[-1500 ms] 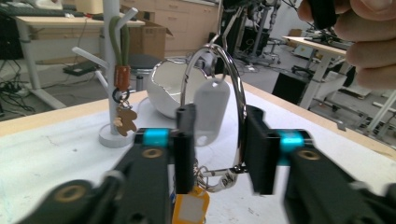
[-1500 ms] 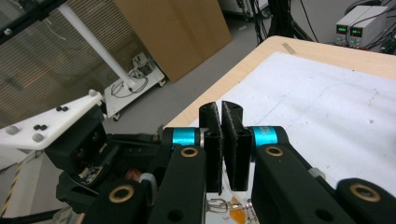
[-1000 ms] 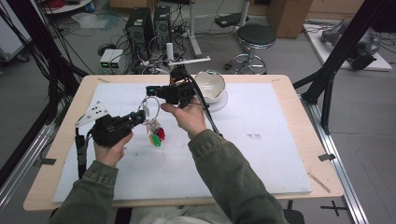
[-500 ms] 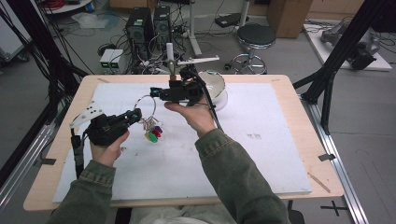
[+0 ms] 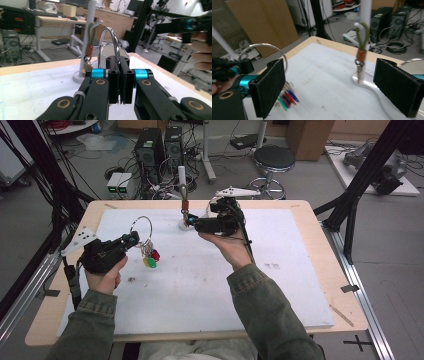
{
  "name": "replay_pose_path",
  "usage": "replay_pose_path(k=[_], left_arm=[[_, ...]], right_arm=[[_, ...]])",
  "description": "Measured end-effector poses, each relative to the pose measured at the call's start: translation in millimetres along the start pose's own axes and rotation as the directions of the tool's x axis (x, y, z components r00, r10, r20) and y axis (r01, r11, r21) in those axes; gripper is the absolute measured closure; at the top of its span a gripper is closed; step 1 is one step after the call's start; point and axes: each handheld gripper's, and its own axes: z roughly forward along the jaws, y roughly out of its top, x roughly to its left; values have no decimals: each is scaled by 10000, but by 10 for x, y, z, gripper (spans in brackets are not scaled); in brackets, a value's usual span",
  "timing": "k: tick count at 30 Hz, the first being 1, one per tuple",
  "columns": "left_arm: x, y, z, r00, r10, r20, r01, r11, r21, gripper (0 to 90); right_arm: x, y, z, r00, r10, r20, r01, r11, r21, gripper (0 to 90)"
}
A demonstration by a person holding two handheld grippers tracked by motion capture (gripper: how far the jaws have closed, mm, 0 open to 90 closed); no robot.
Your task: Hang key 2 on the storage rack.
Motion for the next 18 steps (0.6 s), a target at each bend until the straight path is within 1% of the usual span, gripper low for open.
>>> replay_pose_path(k=[2, 4, 7, 8, 9, 10, 13, 15, 17, 18], left_arm=[[6, 12, 12, 10000, 92, -31, -92, 10000, 19, 870], [16, 32, 24, 9999, 129, -46, -129, 9999, 38, 870], [20, 66, 46, 10000, 63, -61, -62, 9999, 90, 869], [19, 74, 54, 9999, 52, -131, -51, 9999, 101, 870], [22, 80, 60, 9998, 66, -180, -64, 9999, 116, 870], [27, 86, 66, 9997, 68, -237, -65, 9999, 139, 870], [44, 108, 89, 9995, -97, -298, 101, 9999, 117, 869], [46, 124, 105, 9993, -44, -368, 49, 9999, 138, 870], [44, 134, 130, 9995, -63, -308, 69, 9998, 187, 869], [40, 140, 145, 9993, 17, -378, -7, 9997, 251, 870]], right_arm=[[-33, -17, -64, 9995, -138, 279, 140, 9999, -81, 100], [-76, -33, -123, 9994, -2, 358, 9, 9998, -200, 99], [-129, -72, -197, 9983, 48, 580, -30, 9995, -309, 62], [-148, -90, -221, 9980, 53, 628, -32, 9995, -328, 29], [-170, -110, -249, 9978, 90, 660, -67, 9994, -353, 22], [-193, -134, -277, 9978, 114, 647, -87, 9991, -415, 22], [-262, -201, -359, 9973, 185, 716, -152, 9989, -453, 22], [-312, -246, -410, 9967, 308, 745, -273, 9985, -473, 22], [-380, -297, -449, 9971, 502, 565, -475, 9978, -472, 22], [-413, -322, -469, 9967, 607, 536, -579, 9970, -516, 21]])
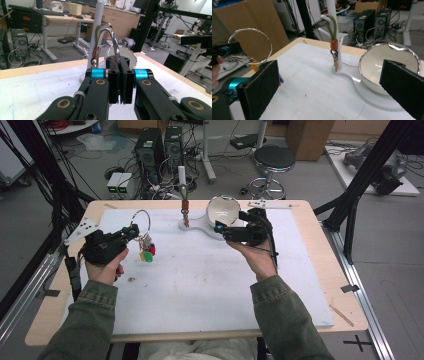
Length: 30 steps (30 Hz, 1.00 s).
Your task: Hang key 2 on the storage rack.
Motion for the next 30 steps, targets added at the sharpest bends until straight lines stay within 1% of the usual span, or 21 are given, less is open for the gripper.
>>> replay_pose_path(k=[2, 5, 7, 12, 13, 17, 21, 23, 27, 30], left_arm=[[-2, 17, 25, 10000, 84, -54, -83, 9999, 69, 869], [0, 43, 53, 9999, 34, -96, -33, 10000, 4, 869], [1, 57, 70, 9998, 96, -162, -96, 10000, -11, 869], [29, 69, 104, 9992, 115, -385, -115, 9999, -6, 869], [41, 72, 106, 9990, 140, -414, -137, 9999, 70, 869], [82, 97, 122, 9982, 177, -566, -173, 9998, 80, 869], [130, 136, 125, 9983, 183, -546, -183, 9998, 9, 869], [153, 153, 122, 9985, 43, -547, -46, 10000, -48, 868], [190, 172, 127, 9974, -1, -714, -6, 9999, -102, 869], [225, 171, 145, 9964, 18, -849, -21, 10000, -33, 869]], right_arm=[[-61, -42, -41, 10000, 8, 91, -8, 10000, -76, 16], [-142, -100, -94, 9998, 193, 108, -192, 9998, -32, 13], [-183, -134, -132, 9995, 237, 191, -235, 9997, -97, 13], [-285, -204, -223, 9987, 464, 190, -461, 9989, -116, 13], [-303, -218, -241, 9987, 429, 281, -426, 9990, -110, 13], [-366, -272, -302, 9982, 396, 459, -394, 9992, -54, 14], [-410, -328, -349, 9980, 412, 483, -410, 9991, -52, 13], [-439, -364, -370, 9979, 527, 386, -525, 9986, -58, 14], [-514, -447, -413, 9975, 494, 515, -493, 9988, -29, 14], [-559, -507, -455, 9969, 445, 644, -443, 9990, -39, 13]])
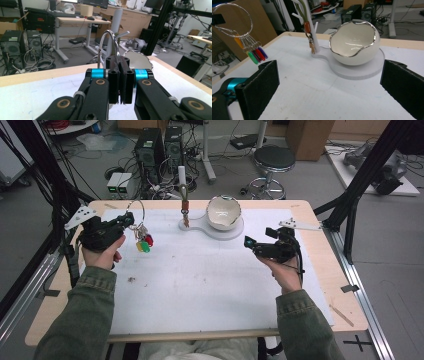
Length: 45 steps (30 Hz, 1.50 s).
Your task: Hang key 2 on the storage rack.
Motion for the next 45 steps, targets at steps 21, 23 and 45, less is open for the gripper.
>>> replay_pose_path(k=[21, 23, 45], left_arm=[[216, -35, 130, 9980, 73, -629, -65, 9999, 140, 868], [236, -33, 131, 9975, 46, -701, -39, 9999, 107, 868], [230, 239, 393, 9965, 168, -819, -147, 9995, 267, 868]], right_arm=[[-253, -381, -226, 9921, 197, 1237, -189, 9998, -83, 14], [-280, -422, -251, 9904, 168, 1369, -159, 9998, -77, 14], [-427, -770, -466, 9743, 579, 2178, -527, 9982, -293, 14]])
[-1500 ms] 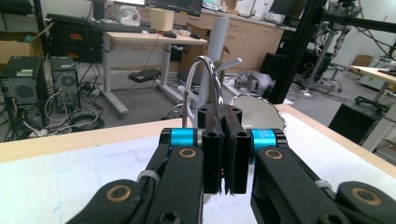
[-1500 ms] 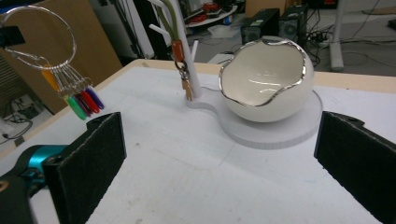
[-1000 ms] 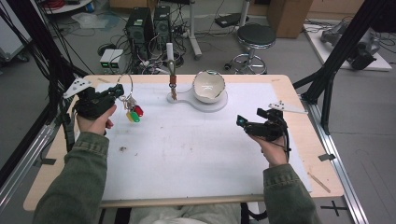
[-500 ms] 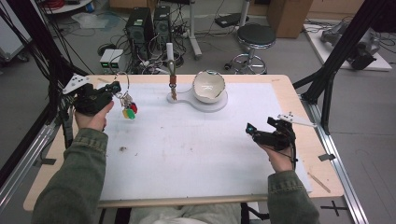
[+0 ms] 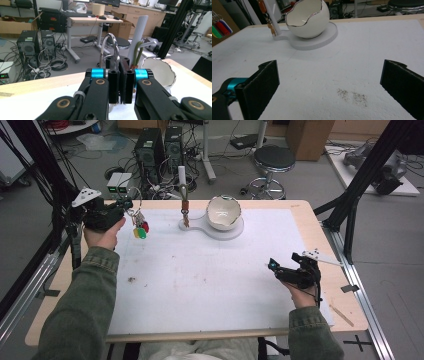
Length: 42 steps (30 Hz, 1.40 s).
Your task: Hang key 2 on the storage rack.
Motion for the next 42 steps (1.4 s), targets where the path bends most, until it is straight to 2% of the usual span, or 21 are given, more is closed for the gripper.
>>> replay_pose_path(k=[5, 13, 17, 27, 31, 34, 42], left_arm=[[-4, 22, 118, 9999, -25, -106, 26, 9999, 120, 868], [3, -4, 251, 9986, -514, -100, 517, 9982, 301, 868], [-42, -16, 328, 9995, -280, -144, 286, 9986, 442, 868], [-157, -24, 516, 9999, -143, 93, 139, 9986, 510, 868], [-234, -13, 604, 9997, -49, 233, 36, 9984, 563, 868], [-288, -7, 663, 9997, 37, 257, -54, 9979, 643, 868], [-331, -2, 813, 9996, 219, -179, -202, 9957, 902, 868]], right_arm=[[-28, -21, -25, 9999, 161, 31, -160, 9998, -155, 14], [-23, -42, -28, 9998, 189, -48, -190, 9997, -171, 14], [-17, -46, -36, 9998, 171, -116, -173, 9996, -220, 14], [-13, -74, -36, 9995, 158, -257, -164, 9996, -234, 14], [-11, -75, -63, 9994, 267, -239, -275, 9991, -314, 14], [-19, -82, -81, 9997, 219, -52, -221, 9991, -351, 14], [-25, -99, -111, 9997, 259, 18, -258, 9988, -415, 14]])
